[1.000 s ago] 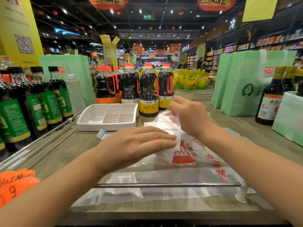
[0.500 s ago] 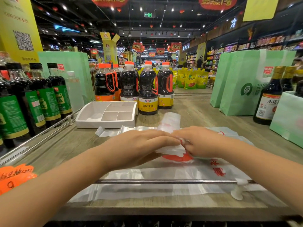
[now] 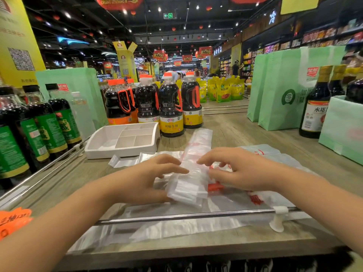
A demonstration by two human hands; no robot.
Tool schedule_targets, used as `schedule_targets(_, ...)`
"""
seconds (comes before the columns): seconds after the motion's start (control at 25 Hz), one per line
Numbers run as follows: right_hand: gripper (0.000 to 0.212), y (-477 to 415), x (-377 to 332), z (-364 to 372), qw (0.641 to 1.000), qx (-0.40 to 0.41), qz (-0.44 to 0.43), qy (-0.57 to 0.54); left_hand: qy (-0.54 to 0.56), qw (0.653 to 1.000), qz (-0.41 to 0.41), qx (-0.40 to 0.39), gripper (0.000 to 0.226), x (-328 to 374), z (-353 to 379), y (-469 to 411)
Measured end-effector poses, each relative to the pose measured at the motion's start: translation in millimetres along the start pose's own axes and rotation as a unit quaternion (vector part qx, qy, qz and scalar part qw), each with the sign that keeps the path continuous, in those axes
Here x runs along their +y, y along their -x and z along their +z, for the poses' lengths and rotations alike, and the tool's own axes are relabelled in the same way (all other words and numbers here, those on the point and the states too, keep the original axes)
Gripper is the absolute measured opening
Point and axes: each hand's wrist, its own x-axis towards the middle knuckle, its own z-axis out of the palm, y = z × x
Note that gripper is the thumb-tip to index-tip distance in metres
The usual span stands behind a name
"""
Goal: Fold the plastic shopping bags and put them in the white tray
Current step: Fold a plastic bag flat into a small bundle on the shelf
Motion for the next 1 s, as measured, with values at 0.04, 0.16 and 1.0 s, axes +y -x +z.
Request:
schedule_targets(0.04,0.037,0.9,-4.7,-0.1,1.000,-0.022,-0.002,-0.009,0.011,1.000,-0.009,-0.008,0.064,2.9,2.1,-2.2)
schedule_targets(0.16,0.056,3.0,-13.6,3.4,0.994,-0.103,0.002,0.035,0.081,0.996,-0.038,-0.015,0.076,7.8,5.3,-6.1)
schedule_targets(1.0,0.045,0.1,-11.4,4.7,0.973,-0.090,0.114,-0.178,-0.012,0.997,-0.080,-0.016,0.049,16.2,10.7,-11.9)
